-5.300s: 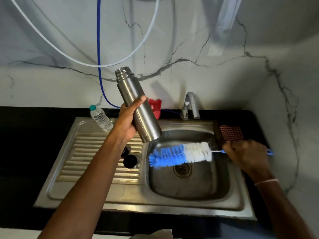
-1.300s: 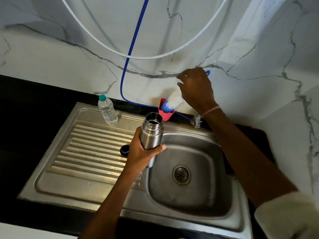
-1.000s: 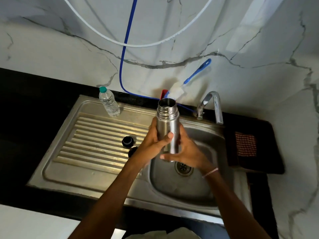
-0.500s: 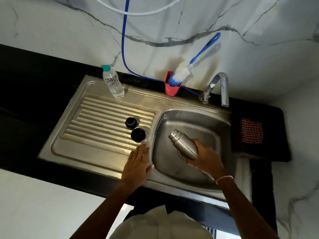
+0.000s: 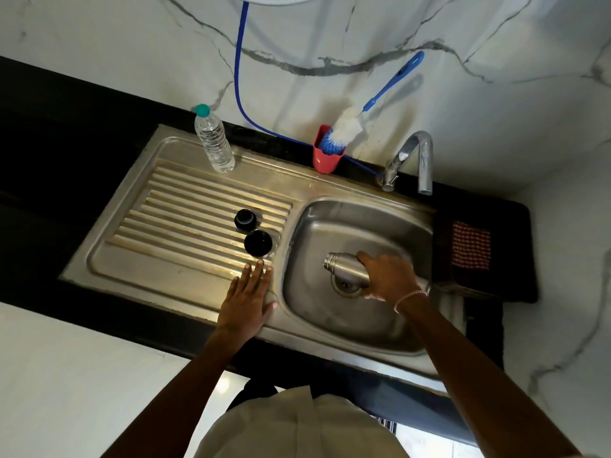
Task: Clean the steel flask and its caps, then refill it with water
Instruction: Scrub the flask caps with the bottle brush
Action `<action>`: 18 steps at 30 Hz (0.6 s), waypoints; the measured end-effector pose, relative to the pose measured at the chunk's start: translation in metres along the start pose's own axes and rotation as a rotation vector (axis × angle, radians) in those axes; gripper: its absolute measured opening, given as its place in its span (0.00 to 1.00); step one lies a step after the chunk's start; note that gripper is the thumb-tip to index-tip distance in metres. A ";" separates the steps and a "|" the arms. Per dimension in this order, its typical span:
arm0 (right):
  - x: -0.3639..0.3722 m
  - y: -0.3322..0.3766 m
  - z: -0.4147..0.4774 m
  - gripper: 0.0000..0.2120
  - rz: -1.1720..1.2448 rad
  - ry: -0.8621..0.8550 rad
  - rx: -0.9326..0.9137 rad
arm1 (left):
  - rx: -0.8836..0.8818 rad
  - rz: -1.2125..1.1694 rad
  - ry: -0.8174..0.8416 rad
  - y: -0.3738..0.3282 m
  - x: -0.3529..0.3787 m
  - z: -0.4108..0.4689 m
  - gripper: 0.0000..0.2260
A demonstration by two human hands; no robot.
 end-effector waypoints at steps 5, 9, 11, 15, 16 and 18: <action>-0.040 0.011 0.006 0.38 -0.164 -0.002 -0.017 | 0.009 -0.014 0.017 0.002 0.000 0.002 0.40; -0.074 0.021 0.009 0.32 -0.277 0.004 -0.028 | 0.002 -0.020 0.018 0.000 0.000 0.002 0.40; -0.090 0.027 0.009 0.28 -0.343 -0.008 -0.032 | 0.002 -0.030 0.015 0.000 -0.001 0.001 0.40; -0.122 0.036 0.003 0.23 -0.447 -0.062 -0.061 | -0.002 -0.040 0.012 0.002 0.000 0.000 0.40; -0.130 0.038 0.000 0.22 -0.479 -0.078 -0.074 | -0.004 -0.036 0.019 0.002 0.000 0.000 0.39; -0.145 0.043 -0.005 0.20 -0.504 -0.089 -0.085 | -0.005 -0.038 0.027 0.001 -0.001 0.001 0.39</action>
Point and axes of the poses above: each hand's wrist, its own z-axis towards the middle knuckle, its own x-axis out of the palm, y = z × x, the point moved 1 cm from there along z, towards the middle knuckle, and after that the axes turned 4 degrees about z, right-handed, at the moved point
